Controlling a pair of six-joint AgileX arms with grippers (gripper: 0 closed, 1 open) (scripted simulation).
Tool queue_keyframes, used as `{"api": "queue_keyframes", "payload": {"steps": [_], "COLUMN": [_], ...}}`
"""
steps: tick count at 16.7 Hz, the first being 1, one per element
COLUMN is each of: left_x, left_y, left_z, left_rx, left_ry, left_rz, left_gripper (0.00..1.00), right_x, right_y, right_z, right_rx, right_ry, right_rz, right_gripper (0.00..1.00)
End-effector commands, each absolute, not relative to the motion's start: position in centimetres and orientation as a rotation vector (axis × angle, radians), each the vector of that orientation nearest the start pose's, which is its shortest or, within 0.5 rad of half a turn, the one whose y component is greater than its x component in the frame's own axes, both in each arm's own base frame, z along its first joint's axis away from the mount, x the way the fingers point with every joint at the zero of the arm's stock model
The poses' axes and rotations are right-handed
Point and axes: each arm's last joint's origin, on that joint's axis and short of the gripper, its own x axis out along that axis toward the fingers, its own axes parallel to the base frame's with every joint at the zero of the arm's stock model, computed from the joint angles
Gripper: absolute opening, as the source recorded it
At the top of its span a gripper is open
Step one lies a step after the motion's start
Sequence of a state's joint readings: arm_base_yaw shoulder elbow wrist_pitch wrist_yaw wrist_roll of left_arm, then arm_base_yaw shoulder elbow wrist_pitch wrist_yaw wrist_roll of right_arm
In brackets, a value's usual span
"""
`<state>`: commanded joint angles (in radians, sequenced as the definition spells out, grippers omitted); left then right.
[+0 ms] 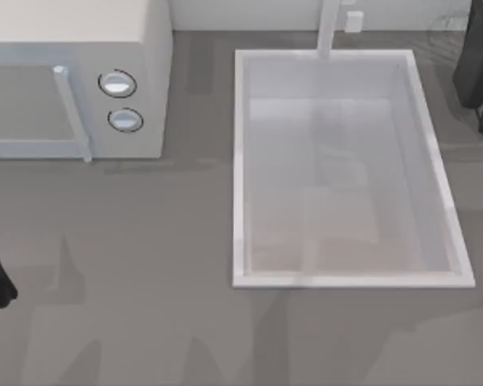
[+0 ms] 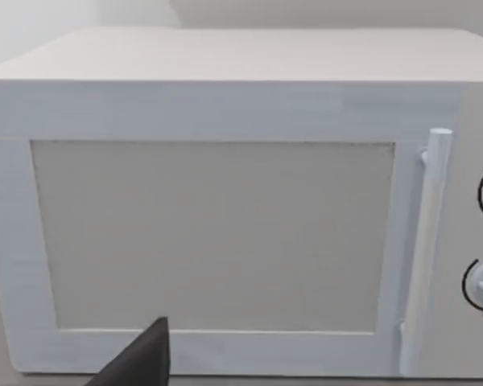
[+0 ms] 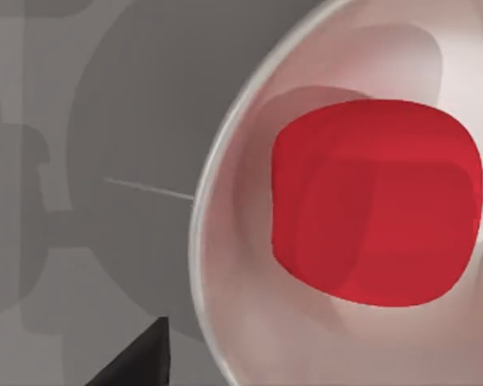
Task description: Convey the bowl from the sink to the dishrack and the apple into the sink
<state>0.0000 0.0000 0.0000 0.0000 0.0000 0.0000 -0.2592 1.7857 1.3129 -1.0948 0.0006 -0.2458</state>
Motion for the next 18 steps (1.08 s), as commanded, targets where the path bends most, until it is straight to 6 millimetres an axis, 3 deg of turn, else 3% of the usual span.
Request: {"api": "queue_keyframes", "payload": {"steps": [7, 9, 15, 18], "left_x": [10.6, 10.6, 10.6, 10.6], "left_y": [-0.1, -0.1, -0.1, -0.1], "left_z": [16.0, 16.0, 16.0, 16.0], "left_rx": [0.0, 0.0, 0.0, 0.0], "left_ry": [0.0, 0.0, 0.0, 0.0], "left_rz": [0.0, 0.0, 0.0, 0.0], "left_gripper": [1.0, 1.0, 1.0, 1.0], "right_x": [31.9, 32.1, 32.2, 31.8], "right_y": [-8.0, -8.0, -8.2, -8.2], "right_z": [19.6, 18.1, 10.8, 9.2], "right_rx": [0.001, -0.002, 0.005, 0.008], "right_ry": [1.568, 1.568, 1.559, 1.571], "right_rz": [-0.004, -0.005, -0.01, -0.008], "right_gripper": [1.0, 1.0, 1.0, 1.0]}}
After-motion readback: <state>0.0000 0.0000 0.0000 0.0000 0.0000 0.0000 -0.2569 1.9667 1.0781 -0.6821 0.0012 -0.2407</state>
